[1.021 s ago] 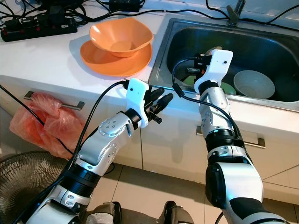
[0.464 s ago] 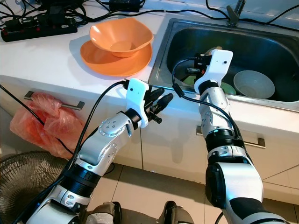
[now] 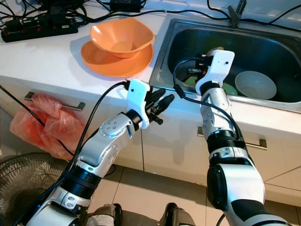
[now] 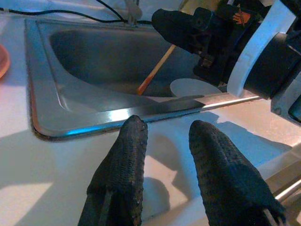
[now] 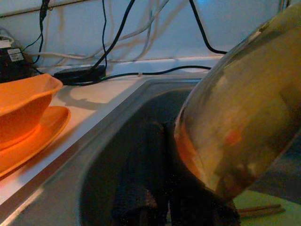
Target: Kitchen organization
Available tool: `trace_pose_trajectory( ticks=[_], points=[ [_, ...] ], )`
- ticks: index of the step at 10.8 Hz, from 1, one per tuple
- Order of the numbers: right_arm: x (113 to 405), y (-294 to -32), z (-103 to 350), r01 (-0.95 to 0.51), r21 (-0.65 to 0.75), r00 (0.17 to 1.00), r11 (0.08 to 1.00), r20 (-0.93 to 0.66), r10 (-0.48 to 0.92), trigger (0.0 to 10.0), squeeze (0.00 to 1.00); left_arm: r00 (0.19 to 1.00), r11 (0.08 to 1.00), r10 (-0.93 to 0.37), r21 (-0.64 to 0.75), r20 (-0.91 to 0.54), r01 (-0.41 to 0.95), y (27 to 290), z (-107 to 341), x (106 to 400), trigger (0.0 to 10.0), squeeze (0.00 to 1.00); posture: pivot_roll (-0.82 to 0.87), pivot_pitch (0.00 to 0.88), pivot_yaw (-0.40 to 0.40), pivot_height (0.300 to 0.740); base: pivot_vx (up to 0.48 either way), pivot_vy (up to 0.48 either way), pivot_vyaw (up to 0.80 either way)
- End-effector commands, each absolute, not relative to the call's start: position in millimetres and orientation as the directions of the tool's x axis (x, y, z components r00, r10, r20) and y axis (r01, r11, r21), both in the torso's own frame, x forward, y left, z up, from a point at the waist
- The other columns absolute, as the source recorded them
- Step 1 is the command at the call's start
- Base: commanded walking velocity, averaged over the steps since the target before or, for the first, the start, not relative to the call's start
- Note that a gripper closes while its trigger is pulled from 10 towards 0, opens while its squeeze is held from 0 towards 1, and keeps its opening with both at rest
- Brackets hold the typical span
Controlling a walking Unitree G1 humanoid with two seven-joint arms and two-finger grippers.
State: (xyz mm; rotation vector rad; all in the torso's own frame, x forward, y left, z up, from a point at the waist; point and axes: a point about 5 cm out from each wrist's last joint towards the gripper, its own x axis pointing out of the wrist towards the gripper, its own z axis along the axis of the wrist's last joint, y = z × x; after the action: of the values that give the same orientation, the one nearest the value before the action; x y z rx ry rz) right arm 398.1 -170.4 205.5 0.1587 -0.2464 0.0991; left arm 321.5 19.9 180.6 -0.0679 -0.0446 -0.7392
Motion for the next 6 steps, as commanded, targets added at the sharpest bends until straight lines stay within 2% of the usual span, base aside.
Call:
trace_pose_trajectory(
  ticks=[1,6],
  points=[
    [399.1,-172.9,212.6,-0.111,0.129,0.959,0.985,0.273,0.073,10.0,0.00,0.726,0.725,-0.685,-0.032,0.064,0.688,16.5,182.0,318.5,10.0,0.00,0.17,0.127,-0.021,0.740,0.000,0.000,0.00],
    [399.1,-172.9,212.6,-0.111,0.129,0.959,0.985,0.273,0.073,10.0,0.00,0.726,0.725,-0.685,-0.032,0.064,0.688,16.5,182.0,318.5,10.0,0.00,0.17,0.127,-0.021,0.740,0.000,0.000,0.00]
  ],
)
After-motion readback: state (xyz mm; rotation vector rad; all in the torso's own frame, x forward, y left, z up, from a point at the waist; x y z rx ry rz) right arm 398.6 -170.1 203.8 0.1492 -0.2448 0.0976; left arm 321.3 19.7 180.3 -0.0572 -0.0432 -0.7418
